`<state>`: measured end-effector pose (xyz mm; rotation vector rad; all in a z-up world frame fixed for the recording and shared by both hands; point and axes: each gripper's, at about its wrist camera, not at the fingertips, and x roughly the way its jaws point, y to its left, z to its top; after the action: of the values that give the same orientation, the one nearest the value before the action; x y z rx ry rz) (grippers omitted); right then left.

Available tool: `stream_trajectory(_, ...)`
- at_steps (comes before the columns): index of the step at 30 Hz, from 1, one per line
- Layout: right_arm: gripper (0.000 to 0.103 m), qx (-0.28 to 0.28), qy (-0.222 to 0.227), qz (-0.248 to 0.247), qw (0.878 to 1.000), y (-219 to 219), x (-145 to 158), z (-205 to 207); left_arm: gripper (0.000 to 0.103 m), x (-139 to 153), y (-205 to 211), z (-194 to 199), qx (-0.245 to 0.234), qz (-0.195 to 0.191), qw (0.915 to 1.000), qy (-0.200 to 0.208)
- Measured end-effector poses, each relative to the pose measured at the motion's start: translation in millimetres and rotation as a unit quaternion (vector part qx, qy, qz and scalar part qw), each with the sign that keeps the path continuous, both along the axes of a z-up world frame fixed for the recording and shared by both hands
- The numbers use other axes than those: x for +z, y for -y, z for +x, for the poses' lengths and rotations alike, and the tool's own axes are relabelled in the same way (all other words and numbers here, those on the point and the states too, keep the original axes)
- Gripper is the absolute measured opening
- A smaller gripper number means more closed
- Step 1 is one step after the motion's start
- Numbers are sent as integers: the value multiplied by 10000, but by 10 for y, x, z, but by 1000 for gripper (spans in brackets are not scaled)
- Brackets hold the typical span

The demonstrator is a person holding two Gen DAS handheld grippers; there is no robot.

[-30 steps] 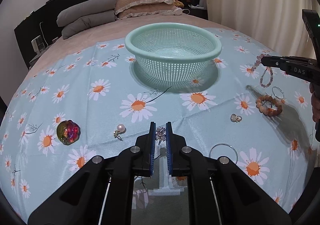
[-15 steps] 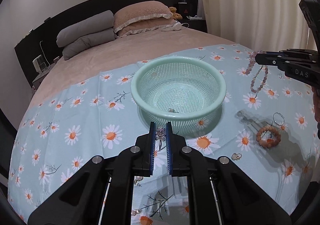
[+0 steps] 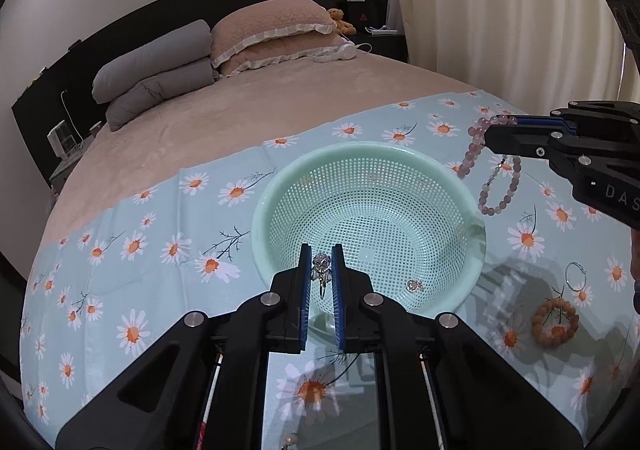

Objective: Organize jewelry
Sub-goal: 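Carry the charm and pink bracelet over the green basket, then open both tools to release the items into the basket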

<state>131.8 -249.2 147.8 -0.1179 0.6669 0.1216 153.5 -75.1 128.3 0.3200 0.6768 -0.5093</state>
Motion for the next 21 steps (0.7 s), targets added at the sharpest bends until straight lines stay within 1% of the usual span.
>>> stream_trajectory(7,9,40,-239,36,9997,-2,-251,172,10,-182,143,211,-79,-55,9996,-249)
stream_trajectory(12,10,64,-270,16,9996,19,-317,217,10,-251,186,255,-105,8,9995,-289)
stream_trajectory(14,12,10,-296,-29,9996,39,-326,232,11,-266,199,273,-140,30,9994,-325)
stream_trajectory(15,13,24,-323,-27,9995,46,-329,234,14,-265,200,284,-184,14,9993,-322)
stream_trajectory(16,13,25,-308,-38,9995,46,-324,227,26,-263,196,280,-187,32,9995,-253)
stream_trajectory(17,17,-8,-278,-61,9996,50,-316,221,36,-251,183,265,-132,77,9998,-145)
stream_trajectory(18,24,-56,-251,-61,9997,67,-304,216,52,-229,161,249,-56,105,9999,-31)
stream_trajectory(19,41,-88,-212,-20,9997,91,-289,198,61,-195,124,238,-10,67,10000,49)
stream_trajectory(20,49,-123,-144,13,9998,115,-271,174,62,-156,84,229,-10,-11,10000,81)
stream_trajectory(21,52,-146,-101,30,9998,131,-255,151,62,-122,48,221,-4,-45,10000,88)
